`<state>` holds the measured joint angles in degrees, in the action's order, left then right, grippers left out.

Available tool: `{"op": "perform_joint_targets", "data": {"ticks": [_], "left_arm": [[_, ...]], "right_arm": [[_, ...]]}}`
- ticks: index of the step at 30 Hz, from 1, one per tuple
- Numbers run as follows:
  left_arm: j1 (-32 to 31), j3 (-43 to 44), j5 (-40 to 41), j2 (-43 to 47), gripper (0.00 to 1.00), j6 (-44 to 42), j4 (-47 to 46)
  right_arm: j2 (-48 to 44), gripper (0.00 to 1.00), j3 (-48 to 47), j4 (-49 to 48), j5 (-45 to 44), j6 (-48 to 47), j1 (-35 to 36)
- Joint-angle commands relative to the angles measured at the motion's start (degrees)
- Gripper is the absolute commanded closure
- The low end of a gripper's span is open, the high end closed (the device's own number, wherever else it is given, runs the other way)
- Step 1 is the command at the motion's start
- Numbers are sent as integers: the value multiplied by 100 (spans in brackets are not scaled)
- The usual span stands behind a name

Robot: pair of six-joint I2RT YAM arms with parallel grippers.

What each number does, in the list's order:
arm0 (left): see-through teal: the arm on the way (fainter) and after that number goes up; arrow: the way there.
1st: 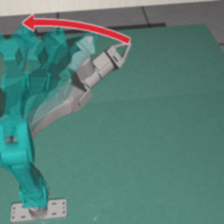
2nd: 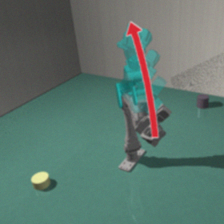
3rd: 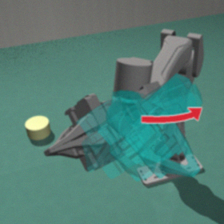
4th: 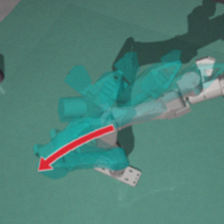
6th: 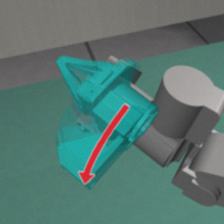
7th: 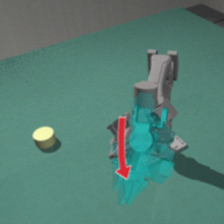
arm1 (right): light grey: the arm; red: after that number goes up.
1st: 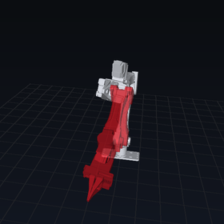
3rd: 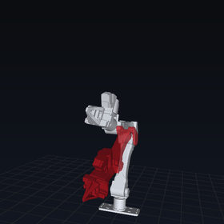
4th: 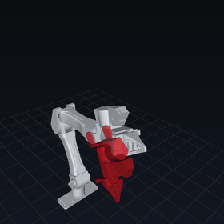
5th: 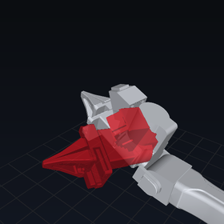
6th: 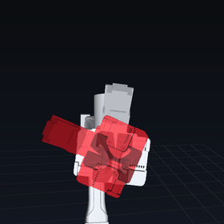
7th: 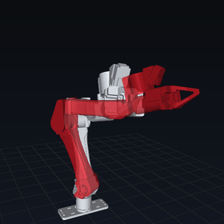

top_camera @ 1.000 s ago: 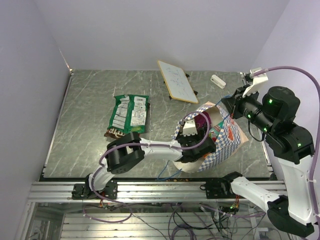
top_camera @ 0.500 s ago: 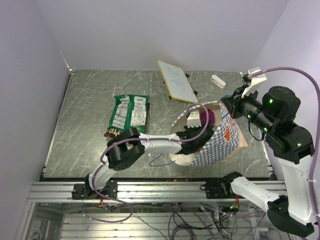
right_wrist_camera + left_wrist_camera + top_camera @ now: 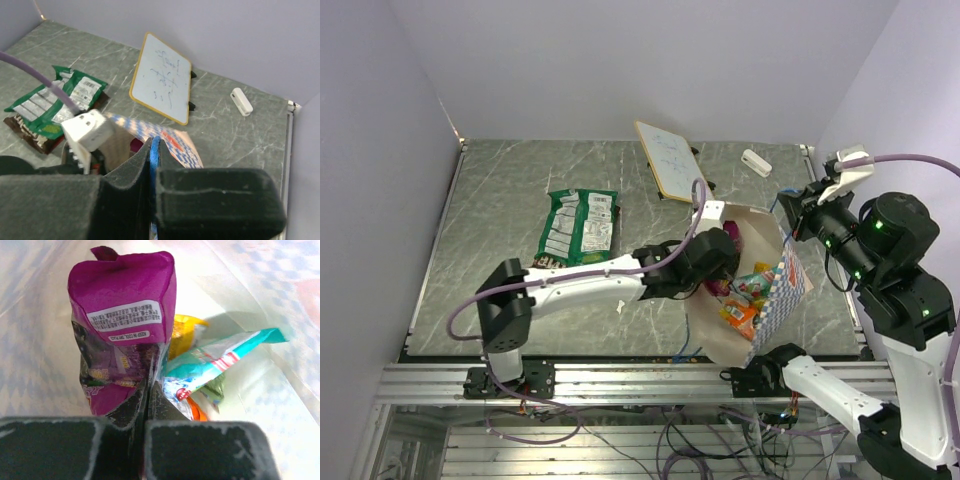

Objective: Take the snacks out of the paper bag
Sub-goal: Take out the snack from the paper bag.

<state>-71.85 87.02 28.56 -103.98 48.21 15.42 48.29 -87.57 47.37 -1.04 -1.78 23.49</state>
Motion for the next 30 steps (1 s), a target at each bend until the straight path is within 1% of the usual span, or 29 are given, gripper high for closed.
{"op": "perform_joint_targets", "data": {"ticks": [1, 5, 7, 12, 16, 19, 24, 26, 30], "left_arm": [[-38, 104, -889, 720, 93, -347, -76], [-39, 107, -1355, 1056, 93, -440, 207], [-73, 202, -1450, 1206, 93, -538, 421], [-231, 612, -973, 1658, 93, -779, 1095], [-226, 1214, -541, 1869, 93, -687, 1968], [-215, 1685, -372, 1831, 93, -669, 2540], [-104, 2604, 55, 1702, 93, -444, 3743], [31, 2982, 94, 1742, 93, -467, 4007], [528, 3770, -20, 1799, 93, -485, 4573]], "right_arm": [[-95, 100, 87, -620, -406, 81, 8], [-179, 100, 205, -787, -440, 198, 7], [-201, 100, 246, -823, -462, 237, 7], [-246, 100, 334, -843, -493, 279, 8], [-260, 100, 423, -912, -467, 308, 7], [-241, 100, 505, -1010, -444, 365, 8], [-134, 100, 483, -1024, -395, 376, 7], [-92, 100, 457, -990, -451, 352, 7], [-14, 100, 405, -837, -590, 266, 7]]}}
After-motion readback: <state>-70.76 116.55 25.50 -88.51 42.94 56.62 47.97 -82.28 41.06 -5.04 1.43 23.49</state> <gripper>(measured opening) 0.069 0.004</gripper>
